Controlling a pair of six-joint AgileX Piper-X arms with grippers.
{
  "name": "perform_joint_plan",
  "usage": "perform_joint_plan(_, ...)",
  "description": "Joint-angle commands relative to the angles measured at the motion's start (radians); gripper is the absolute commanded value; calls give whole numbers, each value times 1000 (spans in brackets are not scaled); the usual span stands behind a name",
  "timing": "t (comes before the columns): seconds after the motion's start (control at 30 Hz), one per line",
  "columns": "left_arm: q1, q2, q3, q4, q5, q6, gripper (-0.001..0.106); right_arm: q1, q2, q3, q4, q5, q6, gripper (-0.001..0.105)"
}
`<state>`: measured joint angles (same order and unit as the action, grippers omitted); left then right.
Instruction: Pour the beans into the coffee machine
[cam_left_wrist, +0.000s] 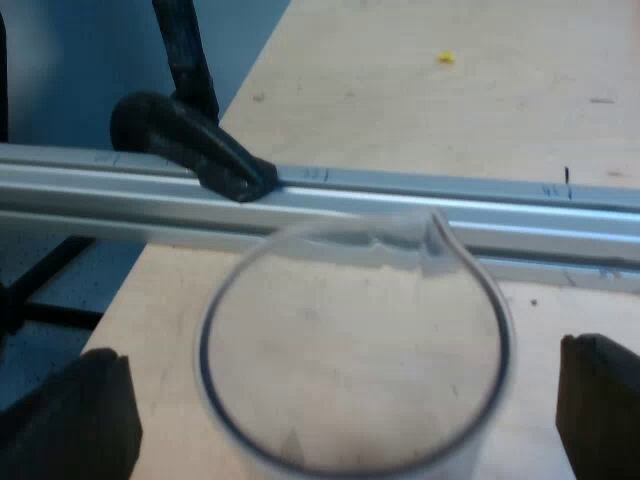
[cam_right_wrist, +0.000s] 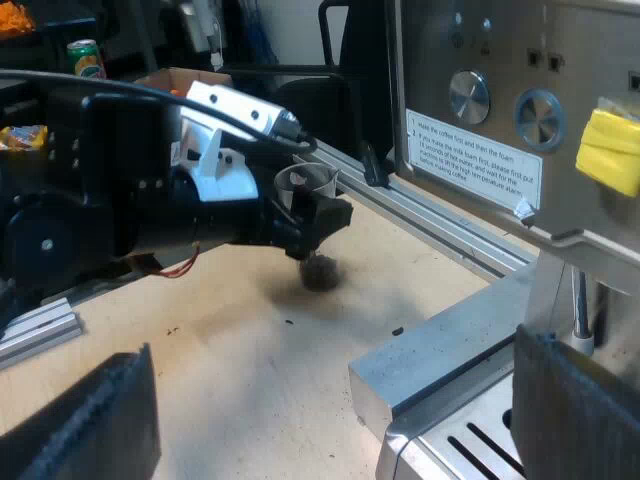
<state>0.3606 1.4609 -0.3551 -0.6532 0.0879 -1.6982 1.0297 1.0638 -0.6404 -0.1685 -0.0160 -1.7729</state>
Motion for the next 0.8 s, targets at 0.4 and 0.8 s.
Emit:
perform_joint_plan(0.4,0,36,-51,-2,-2,-2,47,1,-4,-3,-15,16,-3,74)
perform_joint_plan(0.8,0,-99,-51,160,-2,89,2,1,-4,-3,-15,16,-3,74)
